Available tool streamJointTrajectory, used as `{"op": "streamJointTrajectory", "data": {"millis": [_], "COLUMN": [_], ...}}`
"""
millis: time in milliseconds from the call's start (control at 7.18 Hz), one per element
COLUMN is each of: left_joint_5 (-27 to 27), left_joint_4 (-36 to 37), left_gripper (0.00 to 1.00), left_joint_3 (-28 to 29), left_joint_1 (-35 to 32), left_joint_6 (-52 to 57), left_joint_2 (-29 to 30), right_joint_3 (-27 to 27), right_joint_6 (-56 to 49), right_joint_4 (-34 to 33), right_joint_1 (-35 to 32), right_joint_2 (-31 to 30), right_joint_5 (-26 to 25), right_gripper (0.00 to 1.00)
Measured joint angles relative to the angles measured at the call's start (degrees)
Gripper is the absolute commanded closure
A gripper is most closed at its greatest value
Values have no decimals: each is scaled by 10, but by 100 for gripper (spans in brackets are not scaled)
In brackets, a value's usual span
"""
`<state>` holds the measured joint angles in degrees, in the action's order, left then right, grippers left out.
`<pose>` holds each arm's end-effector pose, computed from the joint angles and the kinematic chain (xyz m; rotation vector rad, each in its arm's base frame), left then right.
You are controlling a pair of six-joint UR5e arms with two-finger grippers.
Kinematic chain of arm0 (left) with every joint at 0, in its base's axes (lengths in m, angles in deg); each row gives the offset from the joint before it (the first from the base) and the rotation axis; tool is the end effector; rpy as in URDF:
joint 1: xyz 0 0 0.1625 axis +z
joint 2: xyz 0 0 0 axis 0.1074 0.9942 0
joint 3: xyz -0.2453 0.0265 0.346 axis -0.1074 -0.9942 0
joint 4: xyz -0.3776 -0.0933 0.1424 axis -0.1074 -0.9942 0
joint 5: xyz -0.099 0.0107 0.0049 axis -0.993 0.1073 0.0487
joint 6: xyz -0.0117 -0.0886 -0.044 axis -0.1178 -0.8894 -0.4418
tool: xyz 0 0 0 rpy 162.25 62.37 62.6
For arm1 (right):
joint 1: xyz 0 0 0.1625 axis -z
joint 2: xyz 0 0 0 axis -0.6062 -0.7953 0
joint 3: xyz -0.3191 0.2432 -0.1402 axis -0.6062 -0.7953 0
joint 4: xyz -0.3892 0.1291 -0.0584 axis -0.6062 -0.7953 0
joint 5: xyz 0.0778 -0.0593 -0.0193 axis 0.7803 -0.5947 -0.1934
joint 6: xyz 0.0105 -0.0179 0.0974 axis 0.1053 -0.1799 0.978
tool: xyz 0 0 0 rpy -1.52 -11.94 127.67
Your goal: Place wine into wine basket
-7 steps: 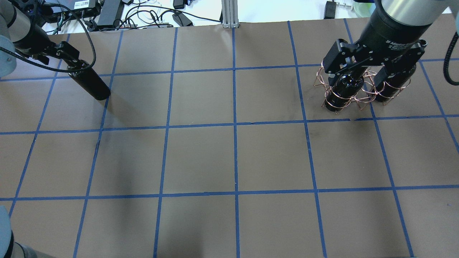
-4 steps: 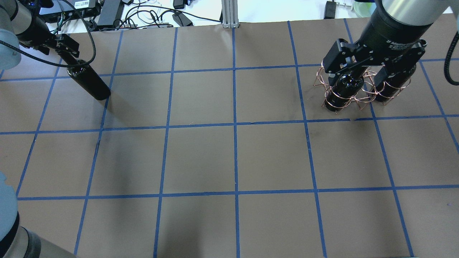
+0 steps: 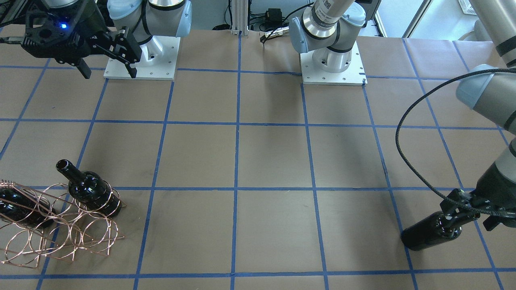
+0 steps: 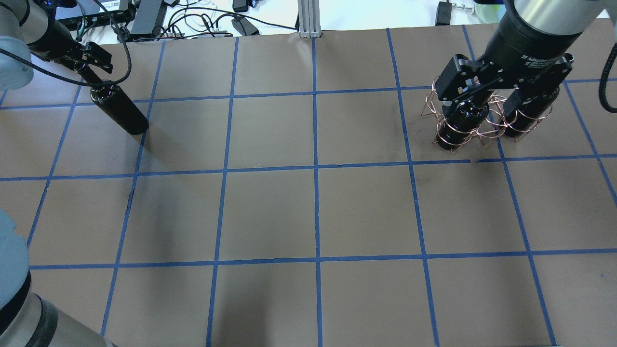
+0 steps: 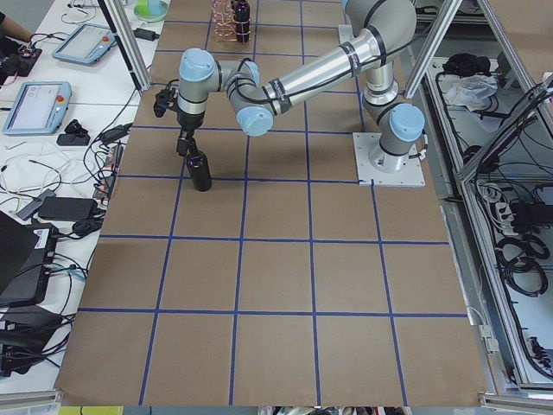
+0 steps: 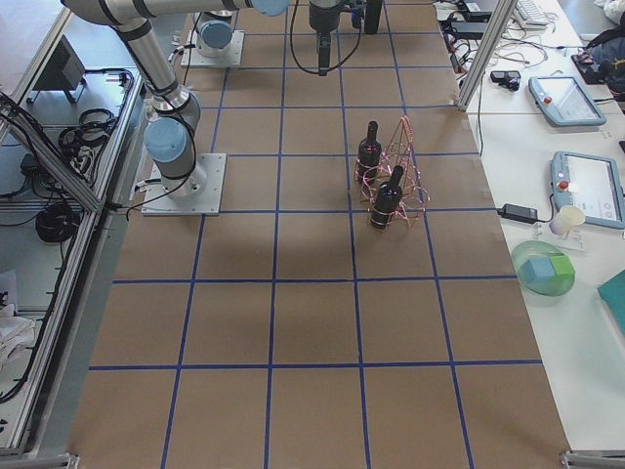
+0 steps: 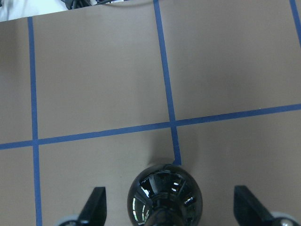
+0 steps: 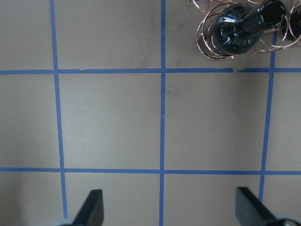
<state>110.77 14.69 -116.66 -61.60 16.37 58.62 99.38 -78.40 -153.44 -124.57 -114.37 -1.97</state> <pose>0.1201 -0.6711 0.3749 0.1902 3.0619 -0.4675 0.1160 -0.4569 0.5295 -0.0101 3.0962 0.0076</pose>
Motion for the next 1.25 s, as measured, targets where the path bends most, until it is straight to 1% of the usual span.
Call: {"op": "streamJointTrajectory", "data": {"millis": [557,697,975,1114,1254], "left_joint_5": [3,4,4,4,4], "left_joint_4": [-5,-6,-8,-10,-11], "left_gripper": [7,10,27,44,45], "left_joint_3": [-5,-6,-6,-6,-6], "left_joint_1": [1,3,7,8,8], "left_joint_6": [-5,-6,-6,-7,-8], "left_joint_2": [-1,-1,-2,-2,-2], "right_joint_3": [2,3,4,4,4], "right_joint_6": [0,0,0,0,0], "right_joint_4": [3,4,4,4,4], "right_joint_1": [0,0,0,0,0], "right_joint_2": [0,0,-1,-1,-1], "right_joint_5": [-1,0,-1,-1,-1], "right_gripper": [0,0,0,0,0]}}
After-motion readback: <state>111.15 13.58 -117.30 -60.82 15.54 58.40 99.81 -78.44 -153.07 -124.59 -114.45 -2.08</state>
